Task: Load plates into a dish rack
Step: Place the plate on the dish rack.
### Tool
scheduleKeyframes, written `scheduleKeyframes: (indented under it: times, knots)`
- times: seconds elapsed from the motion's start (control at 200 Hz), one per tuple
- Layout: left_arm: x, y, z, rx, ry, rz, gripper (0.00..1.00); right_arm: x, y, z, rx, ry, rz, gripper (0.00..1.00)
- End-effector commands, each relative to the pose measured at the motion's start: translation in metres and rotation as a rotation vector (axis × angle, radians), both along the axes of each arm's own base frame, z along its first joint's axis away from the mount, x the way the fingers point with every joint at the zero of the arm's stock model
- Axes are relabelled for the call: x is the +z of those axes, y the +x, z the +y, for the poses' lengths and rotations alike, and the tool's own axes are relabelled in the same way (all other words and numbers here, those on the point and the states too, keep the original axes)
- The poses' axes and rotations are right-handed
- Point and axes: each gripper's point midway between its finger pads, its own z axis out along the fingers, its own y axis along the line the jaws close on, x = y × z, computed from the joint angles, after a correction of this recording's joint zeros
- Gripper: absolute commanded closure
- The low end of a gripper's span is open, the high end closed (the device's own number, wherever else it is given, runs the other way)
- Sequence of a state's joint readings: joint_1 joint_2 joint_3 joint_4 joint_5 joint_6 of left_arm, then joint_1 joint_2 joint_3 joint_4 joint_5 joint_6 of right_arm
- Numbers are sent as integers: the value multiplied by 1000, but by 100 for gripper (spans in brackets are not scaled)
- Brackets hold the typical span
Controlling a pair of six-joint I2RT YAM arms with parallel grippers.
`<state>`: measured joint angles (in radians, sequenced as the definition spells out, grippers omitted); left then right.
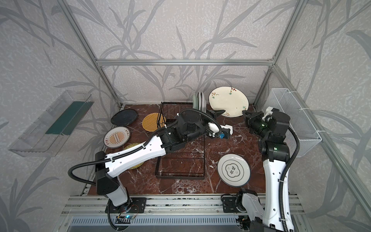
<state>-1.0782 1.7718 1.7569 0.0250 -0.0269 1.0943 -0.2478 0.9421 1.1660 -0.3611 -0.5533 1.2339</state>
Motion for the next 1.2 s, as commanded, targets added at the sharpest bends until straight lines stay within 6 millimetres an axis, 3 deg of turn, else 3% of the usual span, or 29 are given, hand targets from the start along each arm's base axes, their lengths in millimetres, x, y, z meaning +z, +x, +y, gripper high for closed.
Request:
scheduleKeyframes:
  times: [0.0, 0.42, 0.85, 1.195]
  knots:
    - [14, 14, -6, 81, -10, -135, 38, 64, -17, 8, 17, -38, -206, 100]
    - [-3, 26, -25, 96, 19, -174, 40, 62, -25, 14, 29, -58, -197, 100]
    - [-14, 37, -33, 132, 46, -248, 61, 57, -33, 26, 61, -48, -193, 100]
    - [-5, 36, -38, 133, 14, -299, 100, 54, -38, 31, 72, -55, -197, 100]
